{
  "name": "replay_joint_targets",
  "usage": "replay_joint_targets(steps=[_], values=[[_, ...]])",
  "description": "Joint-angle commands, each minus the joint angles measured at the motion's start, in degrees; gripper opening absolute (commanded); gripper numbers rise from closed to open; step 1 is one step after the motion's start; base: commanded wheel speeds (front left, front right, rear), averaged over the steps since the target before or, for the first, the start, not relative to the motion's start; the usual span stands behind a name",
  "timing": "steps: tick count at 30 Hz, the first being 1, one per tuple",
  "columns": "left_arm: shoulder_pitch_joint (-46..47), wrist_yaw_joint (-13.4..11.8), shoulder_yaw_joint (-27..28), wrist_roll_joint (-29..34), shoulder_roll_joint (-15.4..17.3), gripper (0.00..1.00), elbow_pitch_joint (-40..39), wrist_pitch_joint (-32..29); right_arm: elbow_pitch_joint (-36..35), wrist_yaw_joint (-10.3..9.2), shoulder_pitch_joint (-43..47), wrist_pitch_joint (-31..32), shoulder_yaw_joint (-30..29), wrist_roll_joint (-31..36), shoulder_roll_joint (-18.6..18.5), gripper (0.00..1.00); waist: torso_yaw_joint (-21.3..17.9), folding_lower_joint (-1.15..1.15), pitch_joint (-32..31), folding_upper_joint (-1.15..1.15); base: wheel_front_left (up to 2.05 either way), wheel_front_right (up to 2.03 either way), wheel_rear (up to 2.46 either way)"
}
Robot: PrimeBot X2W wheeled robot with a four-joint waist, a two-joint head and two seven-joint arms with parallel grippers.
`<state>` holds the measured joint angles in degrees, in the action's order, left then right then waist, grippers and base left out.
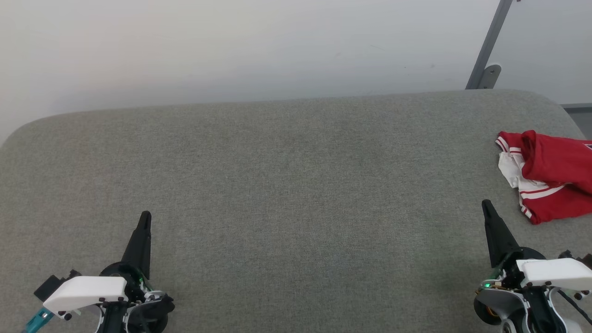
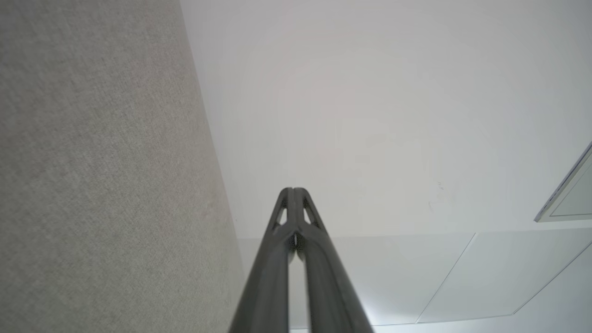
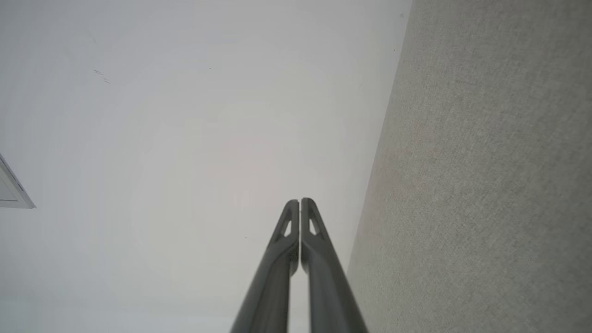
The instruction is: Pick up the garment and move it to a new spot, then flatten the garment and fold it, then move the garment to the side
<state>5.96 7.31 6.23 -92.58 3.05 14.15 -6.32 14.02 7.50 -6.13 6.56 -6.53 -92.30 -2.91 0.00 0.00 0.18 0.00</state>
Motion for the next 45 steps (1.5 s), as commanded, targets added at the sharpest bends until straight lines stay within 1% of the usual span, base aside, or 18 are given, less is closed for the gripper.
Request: replay_joint_targets(steps=[1,45], values=[[0.7,0.3,0.2,0.0,-0.1,0.0,0.0,-0.3,0.1,-0.02,-0.3,0.1,0.0,-0.2,0.1,0.0,0.0,0.0,0.0,0.0,0.0,0.0,0.0],[0.7,0.3,0.3,0.2,-0.2,0.0,0.0,-0.4,0.1,-0.02,-0.3,0.1,0.0,-0.2,0.1,0.0,0.0,0.0,0.0,0.0,0.0,0.0,0.0]])
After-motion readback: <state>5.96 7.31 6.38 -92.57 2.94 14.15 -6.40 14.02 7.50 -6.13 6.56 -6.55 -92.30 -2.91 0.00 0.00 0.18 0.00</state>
